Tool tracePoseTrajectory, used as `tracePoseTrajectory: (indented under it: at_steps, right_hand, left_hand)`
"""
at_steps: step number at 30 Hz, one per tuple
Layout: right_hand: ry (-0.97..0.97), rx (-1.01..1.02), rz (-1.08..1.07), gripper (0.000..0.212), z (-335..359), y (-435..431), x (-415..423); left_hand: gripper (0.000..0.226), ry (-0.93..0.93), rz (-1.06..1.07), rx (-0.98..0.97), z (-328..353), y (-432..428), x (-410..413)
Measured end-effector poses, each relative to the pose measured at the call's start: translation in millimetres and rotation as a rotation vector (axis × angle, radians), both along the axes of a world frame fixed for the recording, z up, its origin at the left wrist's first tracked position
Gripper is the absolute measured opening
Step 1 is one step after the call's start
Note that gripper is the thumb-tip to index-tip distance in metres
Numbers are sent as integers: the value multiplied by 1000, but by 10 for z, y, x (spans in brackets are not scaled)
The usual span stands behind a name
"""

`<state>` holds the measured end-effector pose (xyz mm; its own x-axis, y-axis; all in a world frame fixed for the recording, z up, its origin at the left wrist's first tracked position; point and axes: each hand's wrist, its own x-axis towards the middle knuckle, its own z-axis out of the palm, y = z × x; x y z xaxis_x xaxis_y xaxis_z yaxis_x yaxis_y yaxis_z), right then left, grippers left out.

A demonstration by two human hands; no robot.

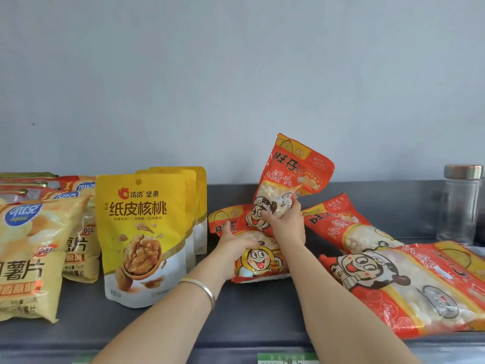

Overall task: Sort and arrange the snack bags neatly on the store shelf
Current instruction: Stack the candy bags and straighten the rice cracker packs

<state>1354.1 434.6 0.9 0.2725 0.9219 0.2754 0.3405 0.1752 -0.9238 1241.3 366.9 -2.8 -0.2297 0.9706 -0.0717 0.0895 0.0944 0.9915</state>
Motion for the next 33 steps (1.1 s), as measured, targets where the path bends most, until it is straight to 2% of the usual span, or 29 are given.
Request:
tracePoseTrajectory:
  at_steps: [4,9,12,16,22,25,29,30,33]
  right_hand:
    - [-45,120,-72,94,121,-73,30]
    - [98,238,-176,90,258,-158,123]
    - [180,224,-202,91,249,-136,181]
    - [235,139,-154,90,177,-55,208]
    - [314,162,-99,89,99,36,207]
    - [402,167,-87,89,104,11,187]
    - [431,175,-88,78,144,-97,157]
    - [413,192,-78,73,152,-128,157]
    - [323,237,-1,49,171,-196,151]
  left_hand:
    - [89,34,23,146,-13,98,65]
    - [82,94,66,375,77,354,200]
    - [87,308,140,444,69,515,194]
    - [87,726,257,360,-29,691,123]
    - [84,844,353,347,-123,719,125]
    - [80,799,380,339,-32,619,161]
    - [60,688,420,374,128,506,150]
    - [52,588,379,363,129,512,119]
    - [35,84,227,380,64,450,23]
